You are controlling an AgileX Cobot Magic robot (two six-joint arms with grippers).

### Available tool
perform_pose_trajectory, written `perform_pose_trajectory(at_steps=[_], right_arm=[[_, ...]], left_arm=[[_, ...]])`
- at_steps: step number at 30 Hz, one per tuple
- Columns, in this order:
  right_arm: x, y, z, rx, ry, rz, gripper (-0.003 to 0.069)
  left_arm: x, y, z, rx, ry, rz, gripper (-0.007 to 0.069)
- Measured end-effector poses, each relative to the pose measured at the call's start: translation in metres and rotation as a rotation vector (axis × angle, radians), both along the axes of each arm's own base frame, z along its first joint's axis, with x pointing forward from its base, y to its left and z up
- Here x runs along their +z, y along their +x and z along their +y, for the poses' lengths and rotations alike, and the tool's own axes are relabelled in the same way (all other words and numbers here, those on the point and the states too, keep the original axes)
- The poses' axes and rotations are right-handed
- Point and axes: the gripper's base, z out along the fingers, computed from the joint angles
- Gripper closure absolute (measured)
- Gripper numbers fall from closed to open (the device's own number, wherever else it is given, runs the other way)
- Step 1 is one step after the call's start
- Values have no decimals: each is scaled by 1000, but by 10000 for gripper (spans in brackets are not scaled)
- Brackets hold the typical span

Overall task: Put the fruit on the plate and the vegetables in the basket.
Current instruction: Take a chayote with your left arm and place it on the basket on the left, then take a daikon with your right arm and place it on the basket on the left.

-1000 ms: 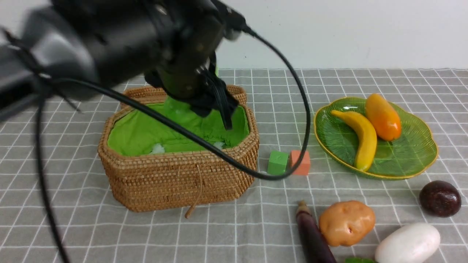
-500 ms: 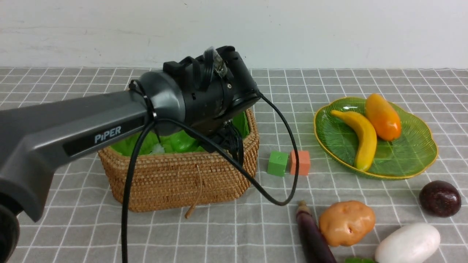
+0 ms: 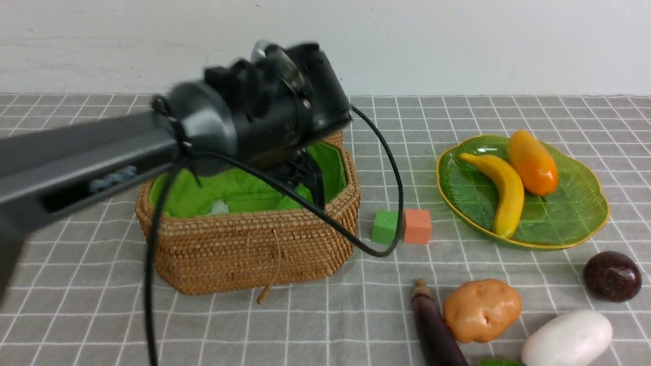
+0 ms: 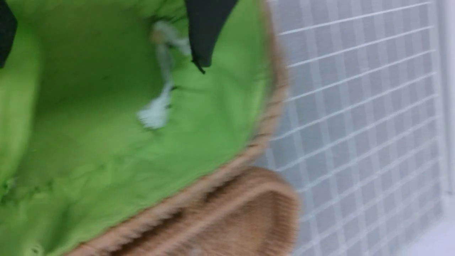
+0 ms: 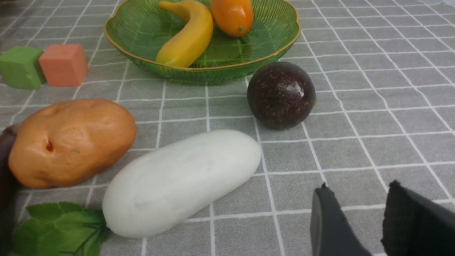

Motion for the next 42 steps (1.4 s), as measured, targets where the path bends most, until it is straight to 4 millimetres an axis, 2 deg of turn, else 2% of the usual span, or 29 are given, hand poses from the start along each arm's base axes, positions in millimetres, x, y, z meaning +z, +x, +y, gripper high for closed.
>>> perform_pose_trajectory(at_steps=[2, 3, 4, 5, 6, 8, 11, 12, 13, 14, 15, 17, 19, 20, 21, 22, 23, 24, 25, 26, 27, 30, 34, 42], right_arm=[[0, 0, 0, 0, 0, 0, 417], [0, 0, 0, 0, 0, 0, 417], [0, 0, 0, 0, 0, 0, 417], [0, 0, 0, 0, 0, 0, 417], [0, 0, 0, 0, 0, 0, 417], [0, 0, 0, 0, 0, 0, 417], [0, 0, 0, 0, 0, 0, 417], [0, 0, 0, 0, 0, 0, 417], [0, 0, 0, 0, -1, 0, 417], [0, 0, 0, 0, -1, 0, 417], [0, 0, 0, 0, -1, 0, 417], [0, 0, 0, 0, -1, 0, 417], [0, 0, 0, 0, -1, 0, 417], [0, 0, 0, 0, -1, 0, 417], [0, 0, 0, 0, -1, 0, 417], [0, 0, 0, 0, -1, 0, 417], [0, 0, 0, 0, -1, 0, 417], [0, 0, 0, 0, -1, 0, 417], [0, 0, 0, 0, -1, 0, 417], [0, 0, 0, 0, -1, 0, 417], [0, 0, 0, 0, -1, 0, 417], [0, 0, 0, 0, -1, 0, 417], [0, 0, 0, 0, -1, 0, 417], [0, 0, 0, 0, -1, 0, 417]], left_arm=[[35, -17, 15, 4, -9, -34, 56], [39, -19, 17, 3, -11, -37, 62], [76, -40, 35, 10, -55, -94, 127], [80, -42, 37, 11, -61, -99, 144], [107, -61, 51, 13, -118, -144, 207], [145, -97, 76, 9, -255, -198, 326], [186, -152, 110, -34, -475, -255, 493], [189, -156, 112, -38, -490, -258, 505], [202, -186, 130, -69, -587, -281, 583], [207, -208, 144, -90, -646, -296, 624], [208, -216, 150, -98, -666, -301, 635], [205, -256, 178, -130, -746, -329, 638], [175, -298, 210, -187, -812, -403, 638], [171, -296, 208, -189, -806, -398, 638], [161, -306, 215, -211, -826, -430, 638], [134, -310, 215, -255, -849, -447, 638], [122, -313, 215, -277, -871, -453, 638], [118, -311, 212, -281, -872, -445, 638], [93, -311, 205, -318, -918, -420, 638], [93, -312, 205, -320, -926, -419, 638], [72, -308, 197, -337, -959, -379, 638], [52, -304, 186, -341, -1017, -306, 638], [49, -305, 179, -340, -1090, -248, 638], [48, -305, 178, -338, -1108, -229, 638]])
